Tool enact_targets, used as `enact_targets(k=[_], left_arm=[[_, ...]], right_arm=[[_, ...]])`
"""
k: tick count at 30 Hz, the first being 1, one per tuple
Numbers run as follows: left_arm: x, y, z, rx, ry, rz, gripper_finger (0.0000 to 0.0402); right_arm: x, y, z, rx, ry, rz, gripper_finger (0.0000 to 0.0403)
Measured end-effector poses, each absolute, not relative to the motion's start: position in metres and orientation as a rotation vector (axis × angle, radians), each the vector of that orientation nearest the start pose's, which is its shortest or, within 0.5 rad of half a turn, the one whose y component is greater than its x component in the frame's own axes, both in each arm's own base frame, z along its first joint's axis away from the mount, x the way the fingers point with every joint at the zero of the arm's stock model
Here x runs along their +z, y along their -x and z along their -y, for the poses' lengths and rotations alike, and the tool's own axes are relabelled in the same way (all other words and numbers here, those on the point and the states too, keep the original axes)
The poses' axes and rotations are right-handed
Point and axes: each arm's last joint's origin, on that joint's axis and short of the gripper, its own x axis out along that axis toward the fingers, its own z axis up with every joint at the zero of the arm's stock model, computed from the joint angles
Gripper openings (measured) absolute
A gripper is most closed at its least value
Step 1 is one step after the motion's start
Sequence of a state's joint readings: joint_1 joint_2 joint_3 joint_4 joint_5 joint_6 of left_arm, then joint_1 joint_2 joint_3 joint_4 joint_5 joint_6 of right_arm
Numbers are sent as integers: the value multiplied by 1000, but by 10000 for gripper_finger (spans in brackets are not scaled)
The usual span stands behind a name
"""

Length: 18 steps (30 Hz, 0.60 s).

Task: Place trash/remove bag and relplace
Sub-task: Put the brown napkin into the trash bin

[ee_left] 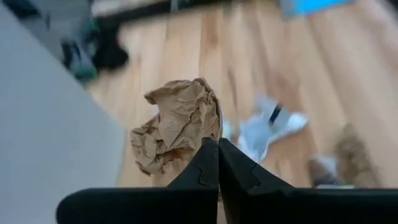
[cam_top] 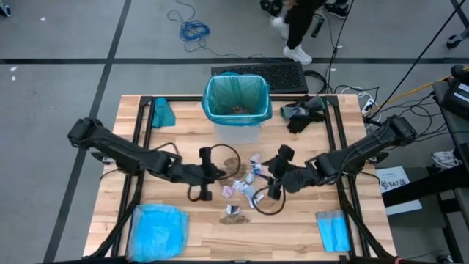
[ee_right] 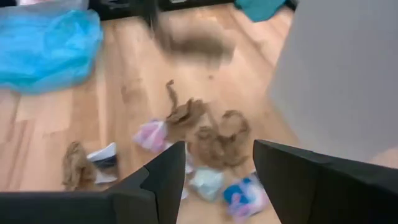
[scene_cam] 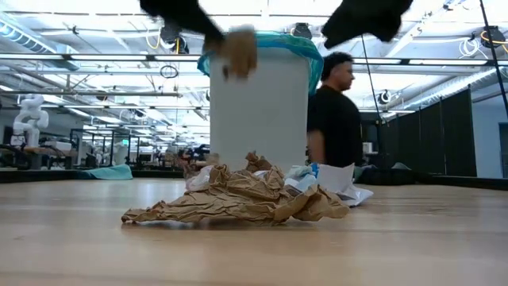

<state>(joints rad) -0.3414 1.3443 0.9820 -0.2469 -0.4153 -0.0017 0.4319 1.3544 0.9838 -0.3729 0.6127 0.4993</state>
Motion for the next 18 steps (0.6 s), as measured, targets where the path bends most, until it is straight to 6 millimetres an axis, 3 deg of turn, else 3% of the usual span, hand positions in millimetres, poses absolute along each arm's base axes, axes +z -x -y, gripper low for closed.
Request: enact_targets(k=[4, 9, 13, 18], left_arm=[[314, -267, 83, 57, -287, -473, 1], [352, -262, 67, 109, -386, -407, 0], [375, -264, 45, 176, -444, -394, 0], [393, -266, 4, 285, -465, -397, 0]], right_arm=[[244, -256, -111, -300, -162, -526, 180], [222, -250, -115, -274, -229, -465, 180], [213, -247, -115, -264, -265, -425, 180], [211, -251, -116, -257, -267, -400, 180]])
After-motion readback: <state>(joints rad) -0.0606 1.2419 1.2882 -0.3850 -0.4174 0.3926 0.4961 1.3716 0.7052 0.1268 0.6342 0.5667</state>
